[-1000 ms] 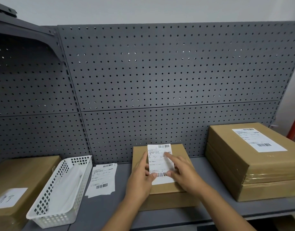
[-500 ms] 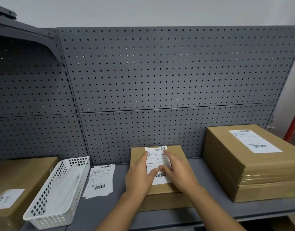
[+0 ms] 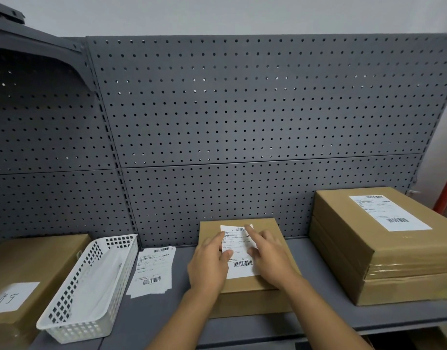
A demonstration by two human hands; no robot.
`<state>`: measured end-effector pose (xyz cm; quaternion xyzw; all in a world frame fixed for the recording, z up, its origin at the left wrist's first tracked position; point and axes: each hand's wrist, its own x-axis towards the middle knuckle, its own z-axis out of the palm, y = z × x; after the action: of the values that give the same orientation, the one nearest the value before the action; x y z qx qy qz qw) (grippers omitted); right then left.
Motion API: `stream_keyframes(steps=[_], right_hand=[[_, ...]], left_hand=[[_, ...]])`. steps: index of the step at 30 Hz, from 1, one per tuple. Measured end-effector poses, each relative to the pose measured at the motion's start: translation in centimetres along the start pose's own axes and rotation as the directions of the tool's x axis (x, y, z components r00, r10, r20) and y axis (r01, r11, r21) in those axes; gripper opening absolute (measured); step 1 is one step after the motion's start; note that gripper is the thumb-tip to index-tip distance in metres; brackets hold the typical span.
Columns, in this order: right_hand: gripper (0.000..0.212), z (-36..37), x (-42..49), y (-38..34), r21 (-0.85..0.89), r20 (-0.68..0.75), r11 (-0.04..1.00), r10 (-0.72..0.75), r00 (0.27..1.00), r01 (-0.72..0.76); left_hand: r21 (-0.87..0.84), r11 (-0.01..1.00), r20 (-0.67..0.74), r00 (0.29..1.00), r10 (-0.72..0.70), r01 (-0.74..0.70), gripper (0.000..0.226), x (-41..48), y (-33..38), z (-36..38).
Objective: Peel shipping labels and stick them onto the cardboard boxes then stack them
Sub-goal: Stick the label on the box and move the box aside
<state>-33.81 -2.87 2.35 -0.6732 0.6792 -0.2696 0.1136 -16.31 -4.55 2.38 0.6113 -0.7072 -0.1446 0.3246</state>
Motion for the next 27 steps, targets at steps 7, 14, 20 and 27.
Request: stream_keyframes(steps=[7,14,20,27], right_hand=[[0.058,-1.4,2.1,-2.1,-0.088,0.021,0.987,0.134,0.991,-0.132],[0.066,-0.2,2.5,-1.8,-0.271,-0.052,0.952,0.132,0.990,-0.142],[0.062,0.4,2.9,-1.2,-0.296,-0.084,0.946,0.113,0.990,-0.134],[0.036,0.3,2.8,-1.6,-0.283,-0.129,0.940,0.160,0.979,-0.191]], left_hand=[[0.170,0.985,0.048,0.999,0.023,-0.031,0.058,2.1,1.3,-0.7],[0.186,0.982,0.035,0.999,0.014,-0.020,0.059,2.3,0.9,-0.1],[0.211,0.977,0.077,0.997,0.020,-0.036,0.056,3.2,0.7,-0.1],[0.251,0.967,0.071,0.997,0.026,-0.043,0.046,2.8,1.1,-0.1]])
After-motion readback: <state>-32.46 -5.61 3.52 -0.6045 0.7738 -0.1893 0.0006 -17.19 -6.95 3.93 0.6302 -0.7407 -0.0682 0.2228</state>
